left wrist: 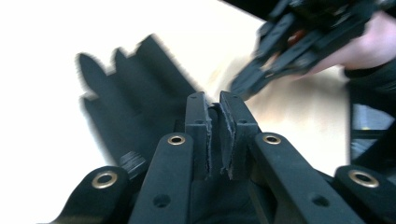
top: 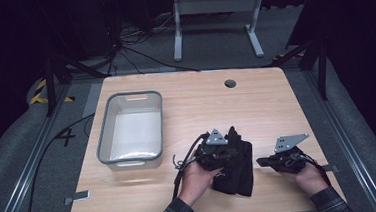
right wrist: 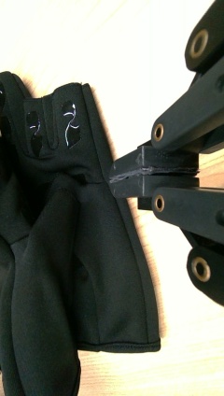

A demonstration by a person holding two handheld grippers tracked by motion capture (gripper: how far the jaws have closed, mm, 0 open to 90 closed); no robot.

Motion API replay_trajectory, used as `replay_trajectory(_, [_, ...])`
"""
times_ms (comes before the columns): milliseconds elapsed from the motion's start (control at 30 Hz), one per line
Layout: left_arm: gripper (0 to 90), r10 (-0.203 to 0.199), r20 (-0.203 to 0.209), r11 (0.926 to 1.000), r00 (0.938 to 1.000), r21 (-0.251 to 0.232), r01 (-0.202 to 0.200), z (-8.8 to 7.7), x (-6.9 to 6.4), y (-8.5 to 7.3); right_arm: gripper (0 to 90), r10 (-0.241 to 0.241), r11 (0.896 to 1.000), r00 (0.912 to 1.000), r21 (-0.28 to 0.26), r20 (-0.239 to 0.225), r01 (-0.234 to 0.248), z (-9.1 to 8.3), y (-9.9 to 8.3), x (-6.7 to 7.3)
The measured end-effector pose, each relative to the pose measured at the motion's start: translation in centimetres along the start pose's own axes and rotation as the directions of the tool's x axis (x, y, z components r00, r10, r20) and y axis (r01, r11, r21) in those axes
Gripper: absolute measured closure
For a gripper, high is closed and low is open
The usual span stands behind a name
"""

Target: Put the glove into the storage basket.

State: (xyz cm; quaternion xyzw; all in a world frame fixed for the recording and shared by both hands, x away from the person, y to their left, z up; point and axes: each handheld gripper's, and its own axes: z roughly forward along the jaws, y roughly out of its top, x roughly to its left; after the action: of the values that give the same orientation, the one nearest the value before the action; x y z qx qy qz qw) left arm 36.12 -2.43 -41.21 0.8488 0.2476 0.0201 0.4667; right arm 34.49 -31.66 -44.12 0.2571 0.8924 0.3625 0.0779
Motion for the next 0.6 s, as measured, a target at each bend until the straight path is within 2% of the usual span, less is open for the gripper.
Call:
replay_trajectory(67, [86.1, 0.007, -0.038, 0.9997, 0.9993, 0.024, -0.007, -0.1, 0.5, -0.5, 90.0, -0.001, 1.0, 1.0, 0.001, -0.002, 0.001, -0.1, 0.0, 0.1])
replay_trajectory(167, [87.9, 0.008, -0.073, 0.998, 0.9973, 0.063, -0.003, 0.4, 1.2, -1.3, 90.0, -0.002, 1.0, 0.9999, 0.002, -0.011, 0.002, -0.1, -0.1, 0.3])
replay_trajectory(300, [87.8, -0.012, -0.109, 0.9905, 0.994, 0.135, 0.026, 0.9, 1.8, -2.3, 90.0, -0.015, 1.0, 0.9996, -0.007, -0.025, 0.015, -0.1, 0.2, 0.9])
replay_trajectory(367, [87.8, -0.033, -0.126, 0.988, 0.9915, 0.146, 0.052, 0.8, 2.3, -2.6, 90.0, -0.023, 1.0, 0.9992, -0.008, -0.032, 0.023, 0.1, 0.4, 1.3])
replay_trajectory(467, [87.8, -0.051, -0.112, 0.9851, 0.9924, 0.158, 0.068, 1.0, 2.5, -2.7, 90.0, -0.037, 0.999, 0.9983, -0.001, -0.045, 0.037, 0.3, 0.6, 1.7])
replay_trajectory(600, [87.8, -0.033, -0.074, 0.984, 0.9967, 0.172, 0.045, 1.9, 1.9, -2.6, 90.0, -0.035, 0.999, 0.9982, 0.008, -0.049, 0.035, 0.5, 0.5, 1.7])
